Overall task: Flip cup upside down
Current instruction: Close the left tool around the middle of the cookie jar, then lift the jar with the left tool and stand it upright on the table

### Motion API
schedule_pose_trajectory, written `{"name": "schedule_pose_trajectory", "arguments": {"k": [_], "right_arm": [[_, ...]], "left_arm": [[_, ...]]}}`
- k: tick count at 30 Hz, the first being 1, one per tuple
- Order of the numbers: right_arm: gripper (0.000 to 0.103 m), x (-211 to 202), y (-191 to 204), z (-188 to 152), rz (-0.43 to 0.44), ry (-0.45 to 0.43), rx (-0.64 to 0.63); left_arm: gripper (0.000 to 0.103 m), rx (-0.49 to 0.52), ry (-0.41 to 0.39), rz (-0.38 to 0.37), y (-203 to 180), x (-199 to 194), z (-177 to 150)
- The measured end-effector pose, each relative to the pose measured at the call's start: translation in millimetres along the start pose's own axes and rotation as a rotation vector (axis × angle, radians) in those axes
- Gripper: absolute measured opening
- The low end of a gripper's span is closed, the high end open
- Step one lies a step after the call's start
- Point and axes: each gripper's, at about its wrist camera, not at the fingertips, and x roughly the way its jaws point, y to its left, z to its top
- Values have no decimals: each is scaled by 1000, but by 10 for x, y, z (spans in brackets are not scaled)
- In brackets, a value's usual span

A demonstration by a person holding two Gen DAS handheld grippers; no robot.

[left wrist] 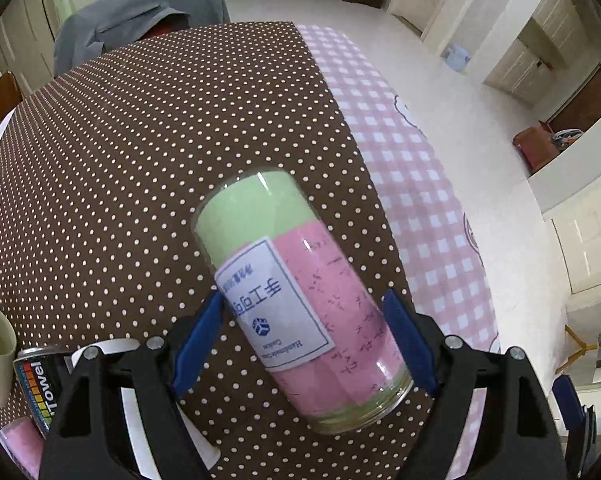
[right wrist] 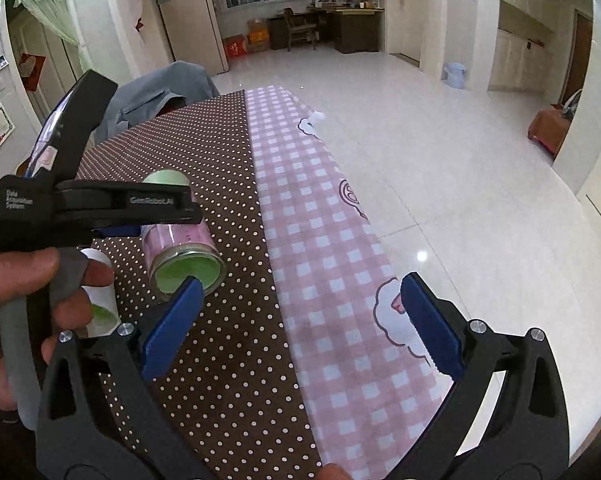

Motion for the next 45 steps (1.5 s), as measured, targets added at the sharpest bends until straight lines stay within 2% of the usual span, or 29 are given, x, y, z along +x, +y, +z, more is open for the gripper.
{"name": "schedule_pose_trajectory", "arguments": {"k": [2, 8, 12, 15, 21, 33, 41, 45], "right_arm": [[97, 1, -2, 2, 1, 2, 3], [97, 7, -12, 3, 3, 4, 13], [97, 18, -19, -13, 2, 6, 23], [97, 10, -34, -36, 1, 6, 29], [97, -23, -80, -86, -2, 4, 49], [97, -311, -99, -203, 3, -33, 73], [97, -684, 36, -361, 36, -86, 60], [97, -861, 153, -483, 58, -113, 44]], "left_arm": [[80, 10, 4, 8, -33, 55, 38], [80, 49, 84, 13, -98, 322, 113], [76, 96, 96, 7, -151, 426, 156], [75, 135, 94, -3, -205, 497, 198], [73, 186, 52, -37, -204, 377, 133], [72, 236, -60, -75, -65, -350, -262], [72, 232, -161, -110, 193, -1096, -901], [72, 200, -197, -131, 453, -1447, -1291]]}}
